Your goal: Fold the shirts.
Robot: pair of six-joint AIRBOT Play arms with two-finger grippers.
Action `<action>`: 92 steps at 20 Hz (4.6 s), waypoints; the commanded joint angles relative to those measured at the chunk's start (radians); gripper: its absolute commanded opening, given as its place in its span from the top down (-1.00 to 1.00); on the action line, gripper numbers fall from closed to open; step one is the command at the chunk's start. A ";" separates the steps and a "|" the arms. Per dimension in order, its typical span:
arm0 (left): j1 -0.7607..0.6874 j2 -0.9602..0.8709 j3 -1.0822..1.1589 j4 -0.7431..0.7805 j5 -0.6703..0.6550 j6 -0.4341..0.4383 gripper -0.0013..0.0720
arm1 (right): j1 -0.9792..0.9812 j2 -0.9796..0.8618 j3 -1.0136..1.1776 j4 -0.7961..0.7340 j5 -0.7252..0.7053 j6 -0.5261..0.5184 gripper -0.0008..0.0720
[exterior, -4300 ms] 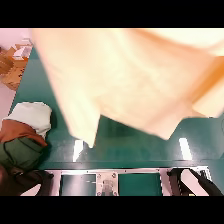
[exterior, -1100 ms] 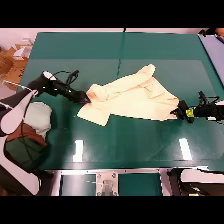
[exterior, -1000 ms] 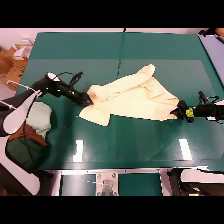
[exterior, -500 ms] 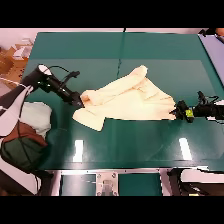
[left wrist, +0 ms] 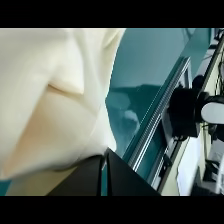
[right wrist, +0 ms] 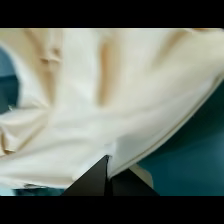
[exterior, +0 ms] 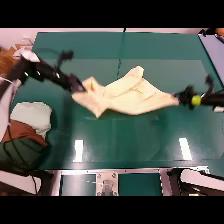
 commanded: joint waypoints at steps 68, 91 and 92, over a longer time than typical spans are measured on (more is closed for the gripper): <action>0.333 -0.203 -0.113 0.063 -0.055 0.019 -0.85 | -0.243 -0.201 -0.262 -0.498 0.134 -0.032 0.13; -0.009 -0.203 -0.320 0.102 0.326 -0.092 -0.19 | -0.170 -0.210 0.048 -0.451 -0.082 0.039 0.95; -0.010 -0.203 -0.320 0.099 0.317 -0.092 -0.18 | -0.170 -0.210 0.048 -0.451 -0.082 0.039 0.95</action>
